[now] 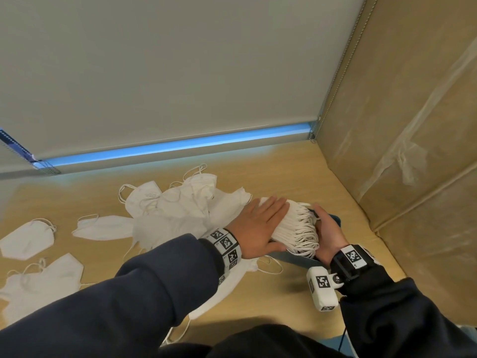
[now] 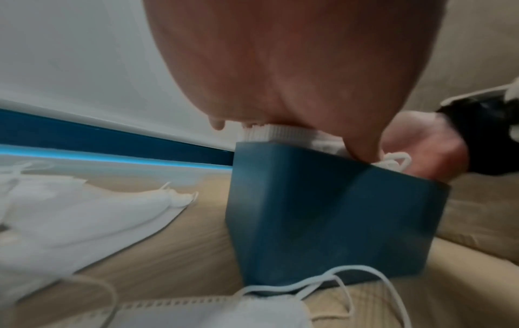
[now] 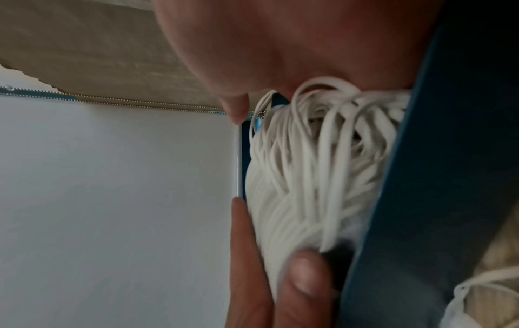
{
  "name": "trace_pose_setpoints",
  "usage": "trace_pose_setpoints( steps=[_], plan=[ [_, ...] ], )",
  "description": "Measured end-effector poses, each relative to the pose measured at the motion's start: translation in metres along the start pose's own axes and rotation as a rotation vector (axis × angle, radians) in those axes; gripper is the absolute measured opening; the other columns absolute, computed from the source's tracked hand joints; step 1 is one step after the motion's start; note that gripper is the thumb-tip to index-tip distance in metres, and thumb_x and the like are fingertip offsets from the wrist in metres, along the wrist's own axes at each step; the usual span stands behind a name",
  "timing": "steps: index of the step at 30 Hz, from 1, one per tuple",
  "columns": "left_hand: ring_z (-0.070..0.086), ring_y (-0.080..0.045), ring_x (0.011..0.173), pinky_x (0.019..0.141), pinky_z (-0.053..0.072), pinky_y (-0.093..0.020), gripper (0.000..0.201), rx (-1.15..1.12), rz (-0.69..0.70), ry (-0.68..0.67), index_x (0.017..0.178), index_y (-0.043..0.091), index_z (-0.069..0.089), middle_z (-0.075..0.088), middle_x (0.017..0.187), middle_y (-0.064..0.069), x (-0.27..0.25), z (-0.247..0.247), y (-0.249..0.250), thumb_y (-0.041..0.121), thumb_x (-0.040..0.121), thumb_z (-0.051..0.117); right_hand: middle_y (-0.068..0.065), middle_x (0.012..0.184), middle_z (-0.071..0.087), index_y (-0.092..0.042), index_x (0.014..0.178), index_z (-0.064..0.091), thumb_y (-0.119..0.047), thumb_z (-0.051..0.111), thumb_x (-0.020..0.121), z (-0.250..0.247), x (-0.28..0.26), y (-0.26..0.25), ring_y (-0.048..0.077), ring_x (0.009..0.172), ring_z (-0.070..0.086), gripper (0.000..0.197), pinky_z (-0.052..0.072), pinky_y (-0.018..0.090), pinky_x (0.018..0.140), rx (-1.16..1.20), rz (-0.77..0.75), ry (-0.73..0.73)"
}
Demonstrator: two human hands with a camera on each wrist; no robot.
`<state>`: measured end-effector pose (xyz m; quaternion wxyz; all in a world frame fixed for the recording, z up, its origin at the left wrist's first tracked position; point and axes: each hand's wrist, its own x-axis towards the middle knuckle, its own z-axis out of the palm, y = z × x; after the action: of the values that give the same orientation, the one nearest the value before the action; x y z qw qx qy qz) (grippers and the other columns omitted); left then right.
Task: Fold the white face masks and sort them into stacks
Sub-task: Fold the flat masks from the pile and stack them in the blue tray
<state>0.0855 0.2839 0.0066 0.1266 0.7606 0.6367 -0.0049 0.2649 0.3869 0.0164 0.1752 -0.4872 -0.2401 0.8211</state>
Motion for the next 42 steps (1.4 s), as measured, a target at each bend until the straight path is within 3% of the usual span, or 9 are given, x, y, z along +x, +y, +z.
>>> trace_pose_setpoints(
  steps=[4,8,11,14,18,23,27,33,42],
  plan=[
    [-0.017,-0.022,0.156,0.127,-0.003,-0.051,0.106,-0.052,-0.190,0.002,0.159,0.014,-0.019,-0.024,0.167,-0.005,-0.005,0.005,-0.007,0.082,0.091,0.025,0.020,0.106,0.076,-0.004,0.121,0.063,-0.056,0.039,0.103,0.003,-0.002,0.002,0.035,0.090,0.076,0.060,0.057,0.044,0.078,0.025,0.010,0.009],
    [-0.010,-0.022,0.157,0.127,0.003,-0.051,0.112,-0.156,-0.273,-0.024,0.160,0.015,-0.018,-0.024,0.168,-0.003,-0.007,-0.004,-0.008,0.082,0.088,0.037,0.024,0.126,0.068,-0.003,0.137,0.056,-0.060,0.050,0.097,0.000,-0.003,-0.001,0.040,0.113,0.067,0.071,0.053,0.047,0.086,0.037,0.024,0.065],
    [0.021,-0.026,0.154,0.122,0.028,-0.049,0.119,-0.369,-0.447,-0.038,0.162,0.014,-0.006,0.002,0.171,-0.008,-0.007,-0.004,-0.024,0.085,0.082,0.046,0.024,0.117,0.072,0.000,0.129,0.059,-0.053,0.050,0.100,0.004,-0.008,-0.007,0.038,0.099,0.073,0.061,0.052,0.046,0.082,0.037,-0.004,0.100],
    [0.055,-0.022,0.130,0.107,0.045,-0.036,0.100,-0.713,-0.481,-0.031,0.158,0.018,0.023,0.049,0.152,-0.003,-0.019,0.004,-0.025,0.074,0.084,0.061,0.021,0.125,0.068,0.000,0.131,0.060,-0.046,0.055,0.100,0.004,-0.009,-0.008,0.035,0.112,0.067,0.056,0.054,0.042,0.077,0.018,-0.080,0.199],
    [0.050,0.002,0.124,0.097,0.034,-0.002,0.066,-0.994,-0.282,-0.059,0.150,0.027,0.042,0.055,0.146,0.010,-0.046,0.006,-0.008,0.037,0.093,0.074,0.019,0.126,0.067,0.001,0.131,0.058,-0.041,0.054,0.102,0.012,-0.019,0.007,0.033,0.114,0.065,0.051,0.054,0.041,0.078,-0.030,-0.121,0.222],
    [0.052,-0.014,0.136,0.117,0.040,-0.041,0.091,-1.140,-0.297,-0.049,0.150,0.021,0.040,0.054,0.150,0.002,-0.021,0.004,-0.003,0.053,0.077,0.083,0.011,0.118,0.073,-0.009,0.124,0.066,-0.037,0.062,0.095,0.002,-0.033,0.004,0.027,0.103,0.071,0.040,0.055,0.038,0.081,-0.094,-0.326,0.381],
    [0.048,-0.022,0.140,0.119,0.036,-0.040,0.081,-1.262,-0.350,0.061,0.156,0.012,0.034,0.046,0.156,-0.010,-0.037,-0.021,-0.013,0.025,0.089,0.078,0.002,0.145,0.053,-0.025,0.152,0.040,-0.044,0.063,0.089,0.024,-0.052,0.020,0.025,0.128,0.055,0.070,0.044,0.047,0.109,-0.328,-0.513,0.516],
    [0.071,-0.011,0.103,0.097,0.053,-0.028,0.027,-1.110,-0.423,0.263,0.119,0.020,0.074,0.076,0.111,0.001,-0.150,-0.036,-0.075,0.025,0.092,0.074,-0.007,0.142,0.057,-0.026,0.137,0.057,-0.014,0.063,0.098,0.102,-0.071,0.068,0.011,0.130,0.052,0.042,0.043,0.037,0.108,-0.635,-0.819,0.251],
    [0.069,-0.019,0.097,0.092,0.054,-0.036,0.020,-0.654,-0.959,0.273,0.111,0.025,0.074,0.074,0.102,0.000,-0.380,-0.002,-0.220,0.022,0.091,0.070,0.001,0.096,0.078,-0.017,0.100,0.075,-0.007,0.062,0.094,0.244,-0.042,0.131,0.021,0.095,0.072,0.017,0.053,0.038,0.084,-0.917,-0.629,-0.164]
  ],
)
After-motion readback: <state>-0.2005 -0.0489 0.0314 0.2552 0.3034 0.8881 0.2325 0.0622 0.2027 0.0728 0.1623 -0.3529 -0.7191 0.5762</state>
